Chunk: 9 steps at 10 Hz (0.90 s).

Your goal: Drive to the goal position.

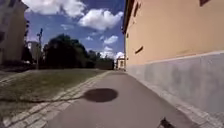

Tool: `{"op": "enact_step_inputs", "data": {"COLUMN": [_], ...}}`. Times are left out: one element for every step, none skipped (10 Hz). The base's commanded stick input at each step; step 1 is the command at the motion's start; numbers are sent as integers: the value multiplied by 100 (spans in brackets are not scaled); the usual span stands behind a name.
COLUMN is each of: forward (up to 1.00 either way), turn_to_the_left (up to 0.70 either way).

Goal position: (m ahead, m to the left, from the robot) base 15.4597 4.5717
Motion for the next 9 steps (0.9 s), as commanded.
{"op": "enact_step_inputs", "data": {"forward": [85, 85, 85, 85, 85, 85, 85, 85, 85], "turn_to_the_left": [0, 0, 0, 0, 0, 0, 0, 0, 0]}}
